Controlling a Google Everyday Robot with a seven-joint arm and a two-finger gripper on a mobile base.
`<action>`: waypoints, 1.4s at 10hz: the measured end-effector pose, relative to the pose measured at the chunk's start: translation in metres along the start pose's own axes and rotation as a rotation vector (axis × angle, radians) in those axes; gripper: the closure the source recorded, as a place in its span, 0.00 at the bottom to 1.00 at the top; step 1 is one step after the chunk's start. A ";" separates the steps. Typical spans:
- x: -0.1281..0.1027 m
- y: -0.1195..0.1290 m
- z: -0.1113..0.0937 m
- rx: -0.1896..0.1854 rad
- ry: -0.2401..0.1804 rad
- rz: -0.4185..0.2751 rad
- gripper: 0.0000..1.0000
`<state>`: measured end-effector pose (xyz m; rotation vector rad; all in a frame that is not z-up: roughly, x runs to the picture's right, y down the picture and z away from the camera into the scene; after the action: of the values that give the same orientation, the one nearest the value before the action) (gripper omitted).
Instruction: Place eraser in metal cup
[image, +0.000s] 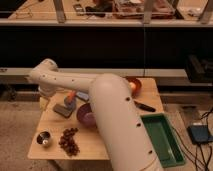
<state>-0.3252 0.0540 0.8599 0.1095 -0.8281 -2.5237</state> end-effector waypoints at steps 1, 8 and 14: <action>-0.004 0.000 0.009 0.004 -0.009 0.009 0.20; -0.012 -0.004 0.044 0.016 -0.039 0.032 0.20; -0.023 0.005 0.064 0.020 -0.047 0.073 0.20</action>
<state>-0.3164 0.0955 0.9135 0.0261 -0.8602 -2.4582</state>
